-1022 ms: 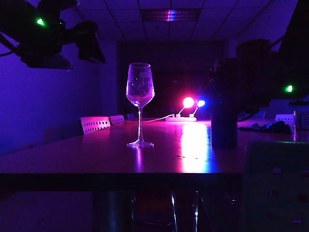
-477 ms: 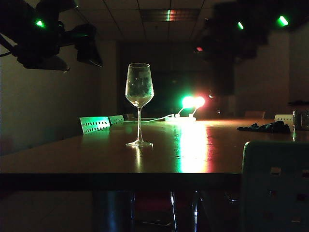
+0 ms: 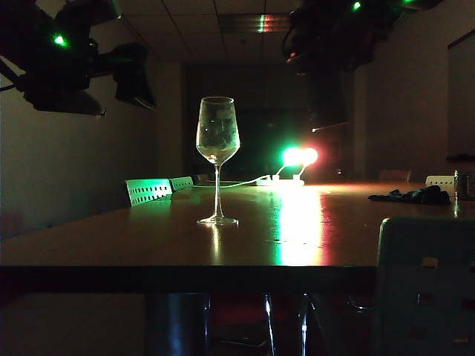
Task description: Pick up the black thermos cup, pour some water from it into the stemmed glass, and then put the thermos cup back on the table.
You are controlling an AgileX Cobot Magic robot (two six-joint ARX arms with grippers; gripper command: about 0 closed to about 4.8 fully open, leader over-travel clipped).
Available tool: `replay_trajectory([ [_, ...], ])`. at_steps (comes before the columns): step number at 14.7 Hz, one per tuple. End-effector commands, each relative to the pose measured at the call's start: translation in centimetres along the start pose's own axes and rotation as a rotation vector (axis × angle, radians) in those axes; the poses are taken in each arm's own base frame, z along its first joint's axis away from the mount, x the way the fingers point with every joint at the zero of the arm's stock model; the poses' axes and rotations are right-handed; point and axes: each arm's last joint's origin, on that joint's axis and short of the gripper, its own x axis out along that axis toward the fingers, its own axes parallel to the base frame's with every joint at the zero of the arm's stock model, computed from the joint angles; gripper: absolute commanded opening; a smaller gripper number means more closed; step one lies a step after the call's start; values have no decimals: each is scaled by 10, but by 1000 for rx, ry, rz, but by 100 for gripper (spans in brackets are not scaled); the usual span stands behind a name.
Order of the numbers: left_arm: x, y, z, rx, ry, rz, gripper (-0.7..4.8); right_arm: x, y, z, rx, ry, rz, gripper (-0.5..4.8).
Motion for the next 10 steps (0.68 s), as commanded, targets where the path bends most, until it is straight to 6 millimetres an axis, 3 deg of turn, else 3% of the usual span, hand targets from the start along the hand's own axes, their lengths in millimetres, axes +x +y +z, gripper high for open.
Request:
replay_trajectory([
  [1, 0, 0, 3, 8, -10, 2, 479, 11, 0, 9, -111, -26, 0, 81],
  [6, 0, 0, 1, 8, 13, 1, 479, 22, 1, 22, -187, -85, 69, 81],
  [10, 0, 0, 1, 8, 12, 2, 479, 25, 20, 22, -370, -119, 107, 81],
])
